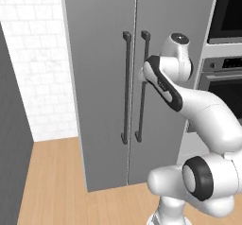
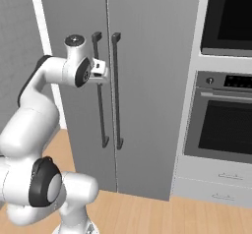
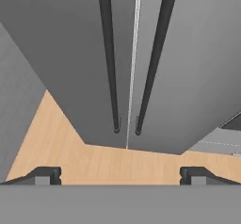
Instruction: Take the strawberry from the fridge and place it on top of the pancake, located on the dining counter.
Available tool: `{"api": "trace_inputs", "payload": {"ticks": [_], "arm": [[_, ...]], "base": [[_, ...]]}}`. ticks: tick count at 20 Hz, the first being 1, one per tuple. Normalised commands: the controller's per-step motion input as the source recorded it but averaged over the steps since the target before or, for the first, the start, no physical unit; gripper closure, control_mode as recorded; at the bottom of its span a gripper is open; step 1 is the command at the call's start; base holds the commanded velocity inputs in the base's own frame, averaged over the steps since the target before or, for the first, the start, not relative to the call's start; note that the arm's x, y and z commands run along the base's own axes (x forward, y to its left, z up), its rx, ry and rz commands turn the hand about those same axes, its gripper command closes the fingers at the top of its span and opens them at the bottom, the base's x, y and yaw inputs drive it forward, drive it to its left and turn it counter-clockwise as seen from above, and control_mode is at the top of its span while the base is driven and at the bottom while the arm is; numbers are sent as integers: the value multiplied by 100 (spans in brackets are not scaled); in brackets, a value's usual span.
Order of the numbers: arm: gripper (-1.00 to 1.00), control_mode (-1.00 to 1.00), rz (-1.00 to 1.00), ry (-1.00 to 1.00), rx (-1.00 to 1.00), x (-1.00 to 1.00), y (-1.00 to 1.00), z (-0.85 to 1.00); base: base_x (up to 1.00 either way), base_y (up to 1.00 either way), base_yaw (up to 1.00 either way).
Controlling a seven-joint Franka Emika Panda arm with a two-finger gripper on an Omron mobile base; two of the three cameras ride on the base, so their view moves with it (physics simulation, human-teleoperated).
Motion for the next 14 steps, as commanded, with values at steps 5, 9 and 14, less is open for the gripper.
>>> {"api": "trace_inputs", "payload": {"ticks": [5,9,14], "arm": [[-100,-100,-1,-8,0,41,-8,0],[-100,-100,-5,0,0,42,-10,-2],[-100,-100,-7,0,0,48,-26,-21]], "base": [[0,0,0],[0,0,0],[0,0,0]]}}
